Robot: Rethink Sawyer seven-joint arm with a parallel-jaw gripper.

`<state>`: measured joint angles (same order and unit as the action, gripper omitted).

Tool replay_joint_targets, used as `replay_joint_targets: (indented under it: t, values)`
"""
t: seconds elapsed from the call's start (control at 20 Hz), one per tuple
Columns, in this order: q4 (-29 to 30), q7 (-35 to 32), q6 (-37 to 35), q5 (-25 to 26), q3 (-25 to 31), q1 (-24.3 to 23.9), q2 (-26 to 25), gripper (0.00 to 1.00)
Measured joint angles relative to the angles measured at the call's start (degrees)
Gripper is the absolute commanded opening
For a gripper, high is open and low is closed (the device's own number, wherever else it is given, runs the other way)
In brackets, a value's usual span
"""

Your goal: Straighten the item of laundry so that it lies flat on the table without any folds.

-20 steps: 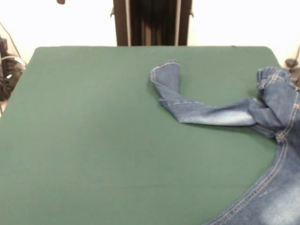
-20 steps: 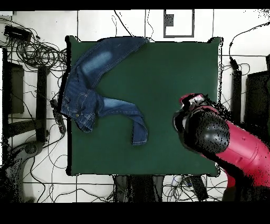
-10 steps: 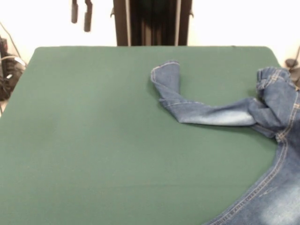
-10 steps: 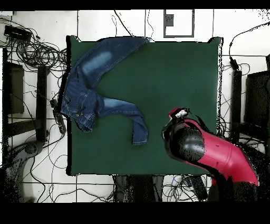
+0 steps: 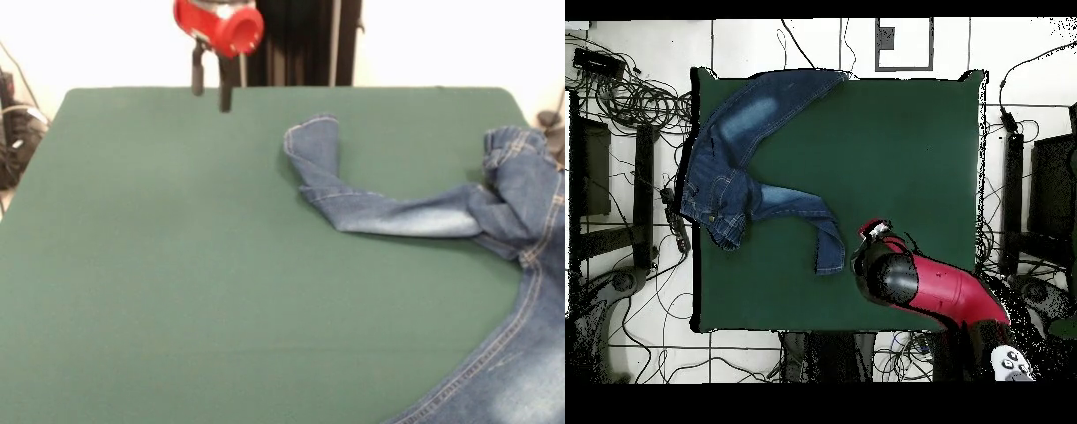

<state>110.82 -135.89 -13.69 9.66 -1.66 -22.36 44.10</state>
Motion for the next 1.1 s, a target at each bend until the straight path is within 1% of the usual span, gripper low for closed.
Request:
replay_joint_targets:
  t: [0.1, 0.15, 0.25, 0.6, 0.85, 1.1]
  values:
    - [0.2, 0.0, 0.9, 0.0, 0.0, 0.0, -1.0, 1.00]
    - [0.4, 0.0, 2.3, 0.0, 0.0, 0.0, -2.7, 1.00]
    - [0.4, 0.0, 3.5, 0.0, 0.0, 0.1, -4.1, 1.00]
    - [1.0, 0.0, 6.4, 0.0, 0.0, 0.9, -7.6, 1.00]
    - [1.8, 0.0, 7.5, -0.1, 0.0, 2.4, -9.0, 1.00]
    - [3.3, 0.0, 7.8, -0.5, 0.0, 5.4, -9.0, 1.00]
